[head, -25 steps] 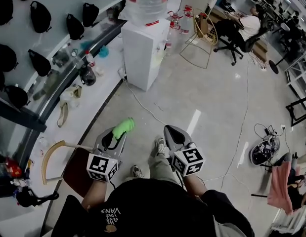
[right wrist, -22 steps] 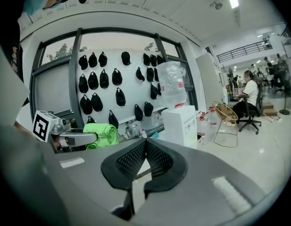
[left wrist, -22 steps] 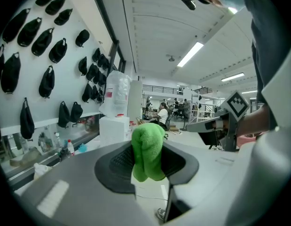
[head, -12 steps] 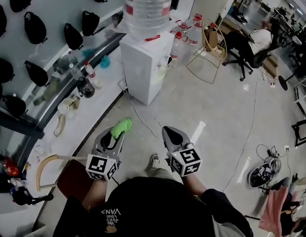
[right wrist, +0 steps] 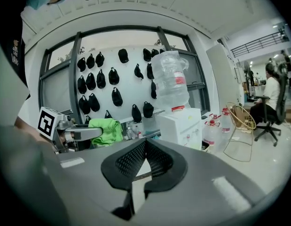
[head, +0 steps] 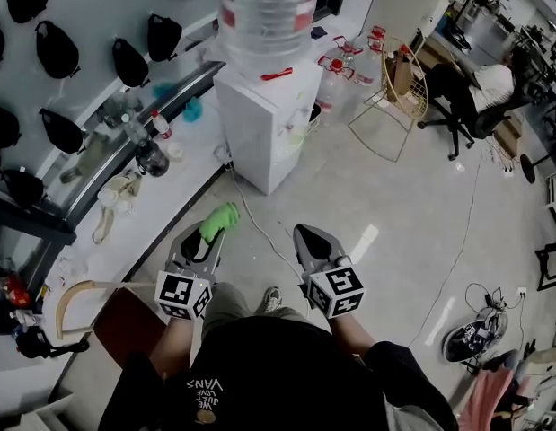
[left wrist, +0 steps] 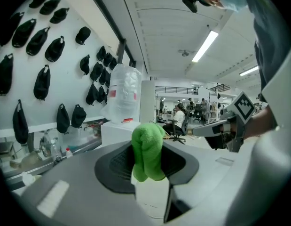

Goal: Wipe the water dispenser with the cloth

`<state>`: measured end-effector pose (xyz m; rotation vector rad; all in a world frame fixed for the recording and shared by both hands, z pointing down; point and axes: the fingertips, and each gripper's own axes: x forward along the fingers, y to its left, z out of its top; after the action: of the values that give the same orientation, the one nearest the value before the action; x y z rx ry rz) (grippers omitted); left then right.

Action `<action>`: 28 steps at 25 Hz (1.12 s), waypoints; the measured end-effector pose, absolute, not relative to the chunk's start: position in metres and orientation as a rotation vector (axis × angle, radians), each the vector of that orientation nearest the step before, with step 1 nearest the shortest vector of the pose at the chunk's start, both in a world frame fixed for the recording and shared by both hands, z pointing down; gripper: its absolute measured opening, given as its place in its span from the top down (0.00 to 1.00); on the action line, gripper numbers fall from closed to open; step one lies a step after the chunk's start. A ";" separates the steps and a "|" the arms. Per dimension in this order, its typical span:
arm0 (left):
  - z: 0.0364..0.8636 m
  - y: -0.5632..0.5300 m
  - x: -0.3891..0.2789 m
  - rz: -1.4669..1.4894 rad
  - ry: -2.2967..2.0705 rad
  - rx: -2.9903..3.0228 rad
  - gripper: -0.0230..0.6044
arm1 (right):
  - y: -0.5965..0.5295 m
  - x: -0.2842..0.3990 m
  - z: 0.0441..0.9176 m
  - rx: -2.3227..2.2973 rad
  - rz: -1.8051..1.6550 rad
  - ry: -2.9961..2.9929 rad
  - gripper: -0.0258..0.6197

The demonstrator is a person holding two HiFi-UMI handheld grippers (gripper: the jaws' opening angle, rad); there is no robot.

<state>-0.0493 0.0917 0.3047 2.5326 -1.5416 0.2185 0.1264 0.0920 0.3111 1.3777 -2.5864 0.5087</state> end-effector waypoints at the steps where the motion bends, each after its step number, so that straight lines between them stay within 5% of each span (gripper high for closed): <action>1: 0.306 0.085 -0.049 0.219 -1.539 2.532 0.75 | 0.088 0.126 0.314 1.377 0.516 -2.585 0.95; 28: 0.413 -0.196 -0.004 0.252 -0.996 2.777 0.75 | -0.067 0.072 0.390 1.751 0.760 -2.316 0.95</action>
<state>-0.0041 -0.1961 0.4134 2.7771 -0.9962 0.2518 0.0723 -0.0673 0.3900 1.7508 -2.3159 0.7598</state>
